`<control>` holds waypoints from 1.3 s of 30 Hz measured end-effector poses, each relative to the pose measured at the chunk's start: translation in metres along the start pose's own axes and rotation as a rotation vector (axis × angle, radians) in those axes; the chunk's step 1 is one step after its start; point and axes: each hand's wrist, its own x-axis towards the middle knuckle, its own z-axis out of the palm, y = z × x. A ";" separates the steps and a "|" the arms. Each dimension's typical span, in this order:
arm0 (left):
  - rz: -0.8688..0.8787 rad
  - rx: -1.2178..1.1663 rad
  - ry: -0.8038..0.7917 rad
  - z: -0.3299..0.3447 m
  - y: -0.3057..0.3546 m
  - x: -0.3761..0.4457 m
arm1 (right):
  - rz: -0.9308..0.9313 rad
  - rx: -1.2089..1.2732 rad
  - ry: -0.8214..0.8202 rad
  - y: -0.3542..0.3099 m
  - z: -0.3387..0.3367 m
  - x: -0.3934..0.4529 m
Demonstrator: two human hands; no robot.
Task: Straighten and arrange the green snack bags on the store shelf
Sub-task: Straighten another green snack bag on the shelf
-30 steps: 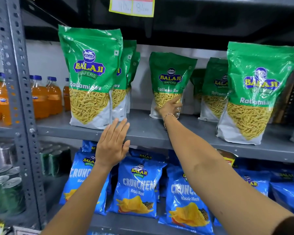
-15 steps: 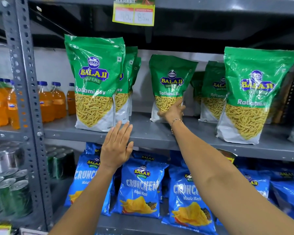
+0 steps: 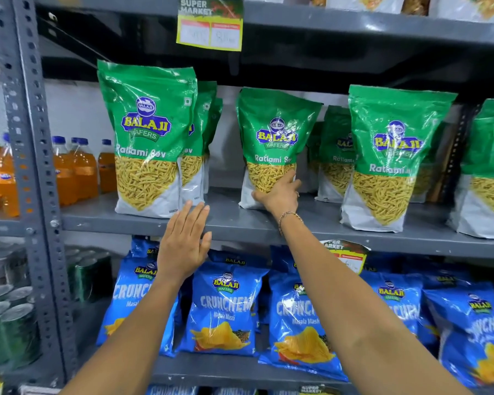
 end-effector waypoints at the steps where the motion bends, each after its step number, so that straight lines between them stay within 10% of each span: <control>1: -0.002 0.001 -0.011 -0.001 -0.001 0.000 | -0.001 -0.006 0.003 -0.001 0.001 -0.002; 39: -0.020 -0.041 -0.163 -0.020 0.006 0.003 | 0.034 -0.045 0.053 -0.020 -0.043 -0.074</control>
